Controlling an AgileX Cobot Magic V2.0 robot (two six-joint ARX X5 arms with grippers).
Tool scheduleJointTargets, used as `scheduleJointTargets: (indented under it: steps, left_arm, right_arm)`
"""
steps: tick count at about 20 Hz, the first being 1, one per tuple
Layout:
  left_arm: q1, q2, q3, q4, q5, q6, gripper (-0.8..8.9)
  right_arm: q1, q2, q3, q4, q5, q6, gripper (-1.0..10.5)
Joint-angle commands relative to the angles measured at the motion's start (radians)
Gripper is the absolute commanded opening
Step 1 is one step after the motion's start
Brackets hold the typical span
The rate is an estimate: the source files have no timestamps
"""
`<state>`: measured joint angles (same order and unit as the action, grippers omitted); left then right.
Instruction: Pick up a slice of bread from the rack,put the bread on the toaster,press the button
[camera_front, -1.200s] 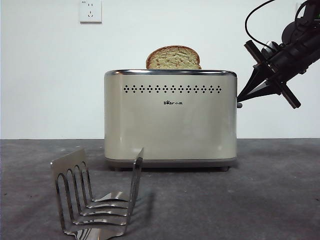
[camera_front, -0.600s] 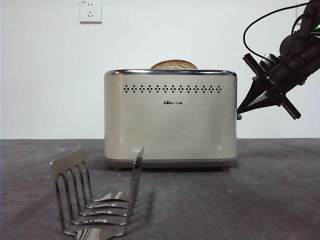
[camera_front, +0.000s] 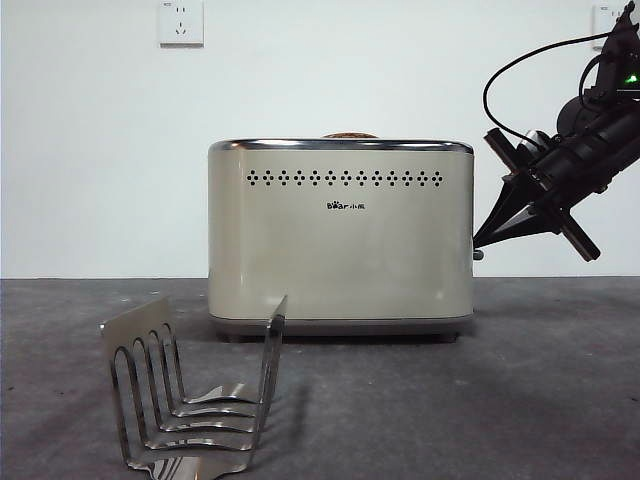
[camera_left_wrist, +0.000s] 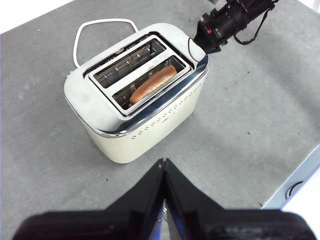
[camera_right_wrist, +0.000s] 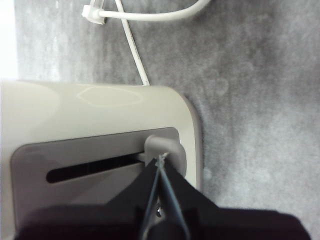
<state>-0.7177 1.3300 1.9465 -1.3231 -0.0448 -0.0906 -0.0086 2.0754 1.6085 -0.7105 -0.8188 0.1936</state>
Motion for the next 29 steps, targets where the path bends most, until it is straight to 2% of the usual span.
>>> scheduleJointTargets:
  steps: [1, 8, 11, 20, 26, 28, 29]
  left_arm:
    - [-0.003, -0.002, -0.008, 0.002, 0.0, -0.003, -0.09]
    - [-0.003, -0.002, -0.008, 0.002, 0.0, -0.003, -0.09]
    - [-0.003, -0.002, -0.008, 0.002, 0.0, -0.002, -0.09]
    - [-0.003, -0.002, -0.008, 0.002, 0.0, -0.002, -0.08]
    - [-0.003, -0.002, -0.008, 0.002, 0.0, -0.002, -0.08]
    - [-0.003, -0.002, -0.008, 0.002, 0.005, -0.003, -0.03]
    - [-0.003, -0.002, -0.008, 0.002, 0.024, -0.003, -0.03]
  right_arm:
    - [0.003, 0.041, -0.016, -0.023, 0.061, -0.015, -0.1]
    - [0.003, 0.041, -0.016, -0.039, 0.067, -0.015, -0.1]
    - [0.001, 0.04, -0.004, -0.028, 0.029, -0.008, -0.1]
    - [0.003, -0.035, 0.181, -0.204, 0.015, -0.036, -0.1]
    - [0.003, -0.212, 0.221, -0.237, 0.016, -0.047, -0.1]
    - [0.003, -0.312, 0.221, -0.26, 0.06, -0.042, -0.1]
    - [0.003, -0.375, 0.221, -0.282, 0.113, -0.042, -0.1]
